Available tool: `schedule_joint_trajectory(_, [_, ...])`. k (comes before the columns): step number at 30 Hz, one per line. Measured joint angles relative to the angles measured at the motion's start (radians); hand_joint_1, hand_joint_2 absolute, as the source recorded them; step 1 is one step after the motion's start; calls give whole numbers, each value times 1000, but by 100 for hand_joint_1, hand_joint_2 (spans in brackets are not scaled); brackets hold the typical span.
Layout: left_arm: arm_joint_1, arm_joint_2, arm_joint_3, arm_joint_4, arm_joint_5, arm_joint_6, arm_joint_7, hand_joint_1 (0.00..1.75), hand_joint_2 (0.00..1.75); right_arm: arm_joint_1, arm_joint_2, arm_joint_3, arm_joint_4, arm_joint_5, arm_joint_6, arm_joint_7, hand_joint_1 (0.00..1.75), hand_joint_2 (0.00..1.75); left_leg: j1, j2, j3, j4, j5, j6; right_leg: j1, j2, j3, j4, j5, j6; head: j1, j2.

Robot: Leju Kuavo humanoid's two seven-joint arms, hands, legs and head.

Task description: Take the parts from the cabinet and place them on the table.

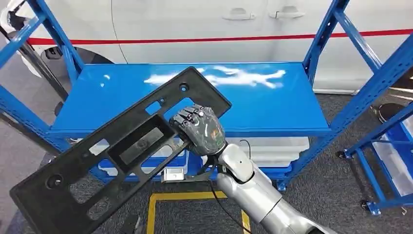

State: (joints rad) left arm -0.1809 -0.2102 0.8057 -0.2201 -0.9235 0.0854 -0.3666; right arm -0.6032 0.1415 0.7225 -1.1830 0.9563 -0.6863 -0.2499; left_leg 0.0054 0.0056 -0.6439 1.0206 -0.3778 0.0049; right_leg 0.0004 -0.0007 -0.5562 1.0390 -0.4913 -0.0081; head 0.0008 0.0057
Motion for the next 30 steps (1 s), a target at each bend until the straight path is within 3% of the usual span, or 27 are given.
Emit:
schedule_joint_trajectory(1, [1, 0, 0, 0, 0, 0, 0, 0, 0, 0, 0, 0, 0, 1, 0, 0, 175, 175, -2, -2, -5, -1, 2, -6, -10, -2, -4, -9, 12, -10, 0, 0])
schedule_joint_trajectory(2, [1, 0, 0, 0, 0, 1, 0, 0, 0, -1, 0, 0, 0, 3, 0, 1, 175, 175, 1, -2, -17, 13, -22, -13, -13, -5, -11, -13, 23, -18, 0, 0])
schedule_joint_trajectory(3, [2, 0, 0, 0, 0, 1, 0, 0, 0, -1, 1, 0, 0, 4, 0, 2, 175, 175, 2, -2, -36, 62, -74, -19, -13, -6, -21, -13, 31, -26, 0, 0])
schedule_joint_trajectory(5, [1, 0, 0, 0, -1, 2, 0, 0, 0, 0, 0, 0, 0, 10, 1, 6, 175, 175, 7, -2, -87, 217, -175, -30, -12, -8, -42, -13, 47, -28, 0, 0])
schedule_joint_trajectory(6, [1, 0, 0, 0, -1, 2, 0, 0, 0, 2, 0, 0, 0, 15, 2, 9, 175, 175, 7, -2, -107, 287, -203, -33, -11, -8, -53, -12, 55, -27, 0, 0])
schedule_joint_trajectory(7, [2, 0, 0, 0, -2, 2, 2, 0, 0, 5, 0, 0, 0, 18, 3, 10, 175, 175, 7, -2, -109, 321, -206, -35, -12, -9, -64, -11, 62, -26, 0, 0])
schedule_joint_trajectory(8, [2, 0, 0, 0, -3, 3, 2, 0, 0, 8, 0, 0, 0, 18, 3, 10, 175, 175, 8, -2, -84, 301, -184, -35, -12, -8, -74, -10, 70, -24, 0, 0])
schedule_joint_trajectory(9, [1, 0, 0, 0, -4, 5, 3, 0, 0, 10, 0, 0, -2, 19, 4, 11, 175, 175, 9, -2, -34, 233, -150, -35, -13, -8, -83, -9, 77, -21, 0, 0])
schedule_joint_trajectory(10, [0, 0, 0, 0, -5, 6, 3, 0, 0, 10, 0, 0, -6, 20, 5, 11, 175, 175, 10, -2, 34, 132, -118, -33, -13, -8, -90, -8, 82, -17, 0, 0])
schedule_joint_trajectory(11, [-3, 0, 0, 0, -4, 8, 3, 0, 0, 10, 0, 0, -11, 21, 6, 11, 175, 175, 10, -2, 99, 34, -102, -29, -13, -8, -93, -6, 87, -12, 0, 0])
schedule_joint_trajectory(12, [-6, 0, 0, 0, -3, 8, 3, 0, 0, 10, 0, 0, -15, 21, 6, 11, 175, 175, 6, -4, 129, -17, -125, -22, -9, -8, -100, -5, 92, -5, 0, 0])
schedule_joint_trajectory(13, [-6, 0, 0, 0, 0, 8, 2, 0, 0, 10, -1, 0, -17, 24, 10, 11, 175, 175, 0, -9, 117, -5, -106, -10, -11, -9, -97, -9, 99, 2, 0, 0])
schedule_joint_trajectory(15, [-6, -3, 0, 0, 0, 5, 1, 0, 0, 11, -2, 2, -23, 31, 16, 12, 175, 175, -3, -9, 112, -9, -103, -1, -13, -9, -98, -14, 112, 15, 0, 0])
schedule_joint_trajectory(16, [-5, -8, 0, 0, -2, 5, 2, 0, 0, 13, -4, 4, -25, 36, 20, 14, 175, 175, -1, -9, 108, -18, -92, 10, -10, -8, -100, -17, 120, 23, 0, 0])
schedule_joint_trajectory(17, [-9, -13, 0, 0, -7, 5, 4, 0, 0, 16, -7, 5, -26, 38, 21, 16, 175, 175, 6, -3, 104, -23, -80, 21, -13, -6, -106, -7, 101, 26, 0, 0])
schedule_joint_trajectory(19, [-17, -20, -2, 0, -13, 6, 12, 0, 0, 25, -14, 8, -38, 38, 20, 18, 175, 175, 4, -3, 85, -22, -66, 39, -13, -3, -145, 93, 2, 30, 0, 0])
schedule_joint_trajectory(20, [-19, -22, -3, 0, -17, 6, 15, 0, 0, 30, -17, 8, -42, 38, 20, 21, 175, 175, 2, -3, 75, -22, -58, 40, -13, -2, -174, 177, -50, 32, 0, 0])
schedule_joint_trajectory(21, [-19, -22, -4, 0, -19, 5, 18, 0, 0, 34, -19, 9, -46, 39, 19, 23, 175, 175, -1, -3, 63, -20, -51, 40, -13, -1, -198, 252, -84, 34, 0, 0])
schedule_joint_trajectory(22, [-19, -22, -6, 0, -21, 5, 19, 0, 0, 39, -23, 10, -48, 40, 18, 25, 175, 175, -2, -2, 51, -17, -44, 41, -13, -1, -207, 296, -93, 34, 0, 0])
schedule_joint_trajectory(23, [-19, -22, -6, 0, -22, 5, 21, 0, 0, 43, -26, 10, -51, 42, 18, 27, 175, 175, -3, -2, 40, -14, -39, 41, -13, -1, -189, 286, -78, 32, 0, 0])
schedule_joint_trajectory(24, [-20, -22, -7, 0, -23, 5, 22, 0, 0, 46, -29, 10, -55, 44, 18, 28, 175, 175, -5, -2, 32, -11, -34, 40, -13, -1, -147, 233, -48, 28, 0, 0])
schedule_joint_trajectory(26, [-23, -22, -7, 0, -27, 4, 22, 0, 0, 46, -31, 11, -64, 49, 18, 28, 175, 175, -7, -3, 20, -3, -29, 36, -5, 1, -24, 51, 13, 10, 0, 0])
schedule_joint_trajectory(27, [-23, -26, -8, 0, -28, 3, 22, 0, 0, 45, -31, 12, -68, 49, 17, 28, 175, 175, -9, -3, 12, -1, -25, 30, 0, 1, 9, -5, -12, 0, -1, 0])
schedule_joint_trajectory(28, [-26, -26, -8, 0, -29, 3, 22, 0, 0, 46, -31, 13, -73, 49, 17, 29, 175, 175, -7, -2, 11, 0, -19, 25, 3, 0, 5, -11, 4, 4, -1, 0])
schedule_joint_trajectory(30, [-28, -28, -8, 0, -29, 3, 22, 0, 0, 45, -34, 13, -75, 49, 17, 29, 175, 175, -1, -2, 11, -4, -8, 12, 9, 1, 1, -12, 12, -2, 0, 0])
